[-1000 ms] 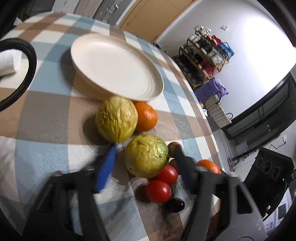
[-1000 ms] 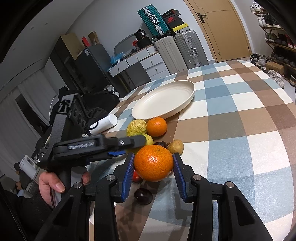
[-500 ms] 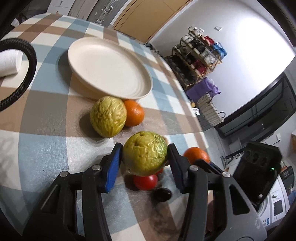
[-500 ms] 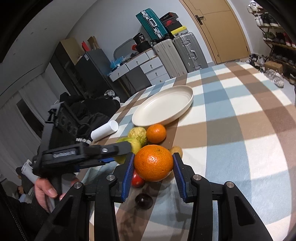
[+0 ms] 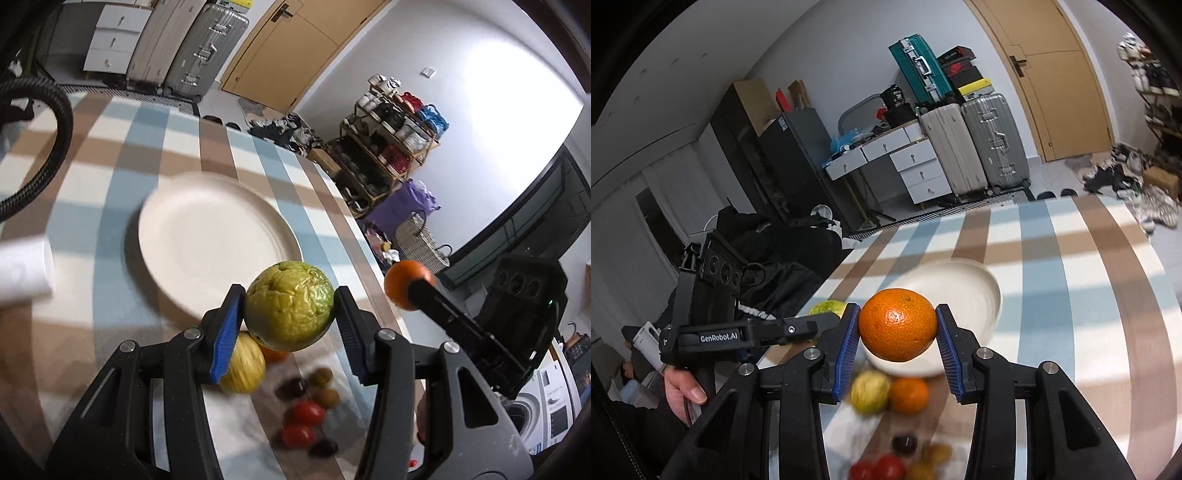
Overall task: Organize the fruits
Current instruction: 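Carry the orange onto the beige plate with the right gripper while the left places the green citrus there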
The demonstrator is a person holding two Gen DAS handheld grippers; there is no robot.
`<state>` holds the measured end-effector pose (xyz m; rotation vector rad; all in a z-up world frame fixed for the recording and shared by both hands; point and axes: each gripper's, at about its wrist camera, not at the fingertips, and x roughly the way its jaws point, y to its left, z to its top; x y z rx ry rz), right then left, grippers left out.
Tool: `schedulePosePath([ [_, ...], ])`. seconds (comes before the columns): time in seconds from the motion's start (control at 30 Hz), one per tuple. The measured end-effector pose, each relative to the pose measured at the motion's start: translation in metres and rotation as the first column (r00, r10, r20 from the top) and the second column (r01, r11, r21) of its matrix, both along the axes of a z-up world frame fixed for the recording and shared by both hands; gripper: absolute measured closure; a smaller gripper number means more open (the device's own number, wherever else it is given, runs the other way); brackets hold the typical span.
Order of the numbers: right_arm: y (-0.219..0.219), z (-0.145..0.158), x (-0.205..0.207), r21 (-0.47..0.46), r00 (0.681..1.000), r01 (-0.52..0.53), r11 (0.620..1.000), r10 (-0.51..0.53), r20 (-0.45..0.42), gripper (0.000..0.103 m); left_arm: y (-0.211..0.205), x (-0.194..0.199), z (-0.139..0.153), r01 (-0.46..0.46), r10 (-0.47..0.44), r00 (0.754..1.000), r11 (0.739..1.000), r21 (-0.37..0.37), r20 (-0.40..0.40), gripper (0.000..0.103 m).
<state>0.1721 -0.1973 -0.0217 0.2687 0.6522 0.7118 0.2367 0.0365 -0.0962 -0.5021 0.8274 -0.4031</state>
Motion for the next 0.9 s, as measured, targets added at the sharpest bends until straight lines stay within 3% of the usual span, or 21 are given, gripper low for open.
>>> schedulePosePath([
  [0.23,0.024,0.001,0.072,-0.01,0.999,-0.035,0.999,0.035,-0.034,0.061,0.025,0.068,-0.002,-0.011,0.012,0.999,0.999,0.034,-0.03,0.056],
  [0.5,0.05,-0.044,0.154,0.002,0.976,-0.034,0.999,0.034,-0.217,0.061,0.022,0.132,-0.032,0.031,-0.021,0.997,0.988,0.148,-0.072,0.056],
  [0.9,0.064,-0.094,0.189,-0.006,0.927,-0.015,1.0,0.012,-0.375,0.061,0.008,0.168,-0.068,0.037,-0.012,0.995,0.966,0.254,-0.099,0.056],
])
